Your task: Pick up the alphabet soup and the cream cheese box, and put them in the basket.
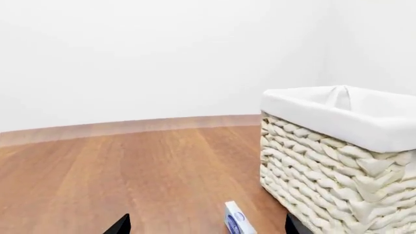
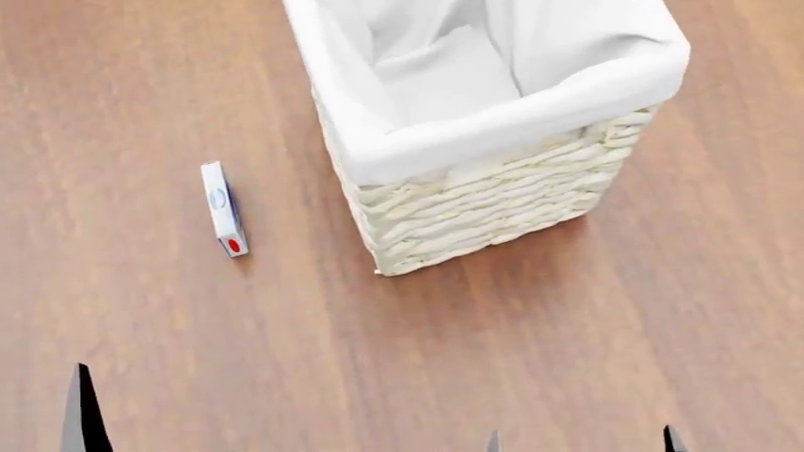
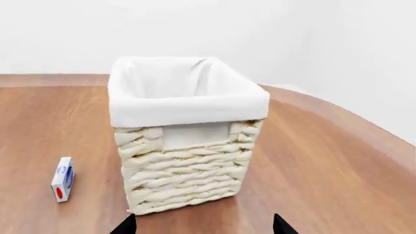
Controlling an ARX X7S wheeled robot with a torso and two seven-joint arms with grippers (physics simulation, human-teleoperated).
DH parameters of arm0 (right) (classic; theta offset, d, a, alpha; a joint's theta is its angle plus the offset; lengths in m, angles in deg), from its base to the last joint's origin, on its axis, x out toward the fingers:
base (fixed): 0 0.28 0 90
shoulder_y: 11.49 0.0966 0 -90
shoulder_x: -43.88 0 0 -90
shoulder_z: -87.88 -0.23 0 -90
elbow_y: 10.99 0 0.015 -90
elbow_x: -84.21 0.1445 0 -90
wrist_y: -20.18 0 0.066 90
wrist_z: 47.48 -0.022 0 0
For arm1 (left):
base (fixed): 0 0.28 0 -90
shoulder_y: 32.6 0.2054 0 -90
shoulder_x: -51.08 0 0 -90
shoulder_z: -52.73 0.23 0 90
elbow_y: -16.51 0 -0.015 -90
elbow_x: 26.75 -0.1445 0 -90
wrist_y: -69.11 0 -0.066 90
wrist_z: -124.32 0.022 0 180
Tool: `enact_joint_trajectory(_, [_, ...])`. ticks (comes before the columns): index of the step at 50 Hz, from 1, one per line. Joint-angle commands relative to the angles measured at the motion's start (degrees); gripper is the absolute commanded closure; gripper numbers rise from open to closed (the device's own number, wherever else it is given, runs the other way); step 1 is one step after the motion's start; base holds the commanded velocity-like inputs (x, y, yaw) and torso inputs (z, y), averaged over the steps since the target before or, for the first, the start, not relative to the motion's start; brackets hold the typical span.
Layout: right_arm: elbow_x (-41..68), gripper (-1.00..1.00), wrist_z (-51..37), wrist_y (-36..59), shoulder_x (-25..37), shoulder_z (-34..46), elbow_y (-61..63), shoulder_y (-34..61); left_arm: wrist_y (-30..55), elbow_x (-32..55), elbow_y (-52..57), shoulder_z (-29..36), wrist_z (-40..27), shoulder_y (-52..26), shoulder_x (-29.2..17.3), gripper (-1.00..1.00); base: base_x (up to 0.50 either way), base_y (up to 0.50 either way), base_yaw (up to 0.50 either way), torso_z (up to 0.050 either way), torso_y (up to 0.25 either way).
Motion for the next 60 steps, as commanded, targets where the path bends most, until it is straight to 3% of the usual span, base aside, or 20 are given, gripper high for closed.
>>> enact_joint_trajectory(1, [13.62,-1.00,-11.35,-3.35,10.85,8.64,-0.07,2.22,-0.86,-0.17,-2.10,0.67,0.09,-0.42,0.19,-1.00,0.00,0.00,0.00,0.000,0.000])
enact_joint_trajectory(21, [16.30,-1.00,-11.80,-9.26,12.17,8.56,-3.85,-4.48,-1.19,0.02,-2.02,1.06,-0.22,-0.12,-0.18,-1.00,0.00,0.00,0.00,0.000,0.000])
enact_joint_trajectory(60, [21.81,-1.00,-11.14,-9.30,11.58,9.15,-9.30,-5.12,-1.46,0.05,-3.29,1.87,-0.84,-0.75,-0.54,-1.00,0.00,0.00,0.00,0.000,0.000])
